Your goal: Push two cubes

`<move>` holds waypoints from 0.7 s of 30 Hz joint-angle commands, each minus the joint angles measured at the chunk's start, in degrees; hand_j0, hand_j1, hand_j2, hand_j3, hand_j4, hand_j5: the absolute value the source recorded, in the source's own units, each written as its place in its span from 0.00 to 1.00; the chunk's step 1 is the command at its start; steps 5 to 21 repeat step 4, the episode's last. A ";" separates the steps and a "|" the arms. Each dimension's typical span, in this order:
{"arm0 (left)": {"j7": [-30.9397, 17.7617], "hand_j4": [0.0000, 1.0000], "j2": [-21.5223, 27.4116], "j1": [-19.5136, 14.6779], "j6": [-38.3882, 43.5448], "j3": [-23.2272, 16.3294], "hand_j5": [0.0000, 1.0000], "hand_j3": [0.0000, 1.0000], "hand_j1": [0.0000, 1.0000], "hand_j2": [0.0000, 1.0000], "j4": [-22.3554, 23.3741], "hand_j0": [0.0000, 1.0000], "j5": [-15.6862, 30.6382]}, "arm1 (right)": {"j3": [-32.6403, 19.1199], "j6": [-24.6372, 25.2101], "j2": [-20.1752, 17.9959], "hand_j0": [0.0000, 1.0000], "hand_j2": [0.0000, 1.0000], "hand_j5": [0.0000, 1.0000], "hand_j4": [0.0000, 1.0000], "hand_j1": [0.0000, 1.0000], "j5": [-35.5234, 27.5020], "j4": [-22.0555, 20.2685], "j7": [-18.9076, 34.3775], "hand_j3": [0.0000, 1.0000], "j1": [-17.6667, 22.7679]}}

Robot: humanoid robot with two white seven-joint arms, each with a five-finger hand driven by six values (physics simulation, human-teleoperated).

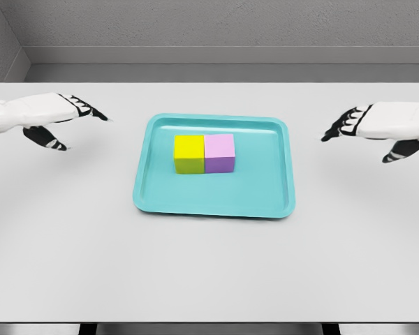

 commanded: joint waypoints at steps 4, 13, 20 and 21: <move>-0.01 1.00 1.76 0.00 0.16 1.04 1.00 1.00 1.00 1.00 2.20 1.00 0.89 | -0.48 0.16 0.09 0.99 0.99 0.99 0.99 0.99 -1.34 0.12 -0.03 0.99 0.35; -0.01 1.00 1.76 0.00 0.16 1.04 1.00 1.00 1.00 1.00 2.20 1.00 0.89 | -0.48 0.16 0.09 0.99 0.99 0.99 0.99 0.99 -1.34 0.12 -0.03 0.99 0.35; -0.01 1.00 1.76 0.00 0.16 1.04 1.00 1.00 1.00 1.00 2.20 1.00 0.89 | -0.48 0.16 0.09 0.99 0.99 0.99 0.99 0.99 -1.34 0.12 -0.03 0.99 0.35; -0.01 1.00 1.76 0.00 0.16 1.04 1.00 1.00 1.00 1.00 2.20 1.00 0.89 | -0.48 0.16 0.09 0.99 0.99 0.99 0.99 0.99 -1.34 0.12 -0.03 0.99 0.35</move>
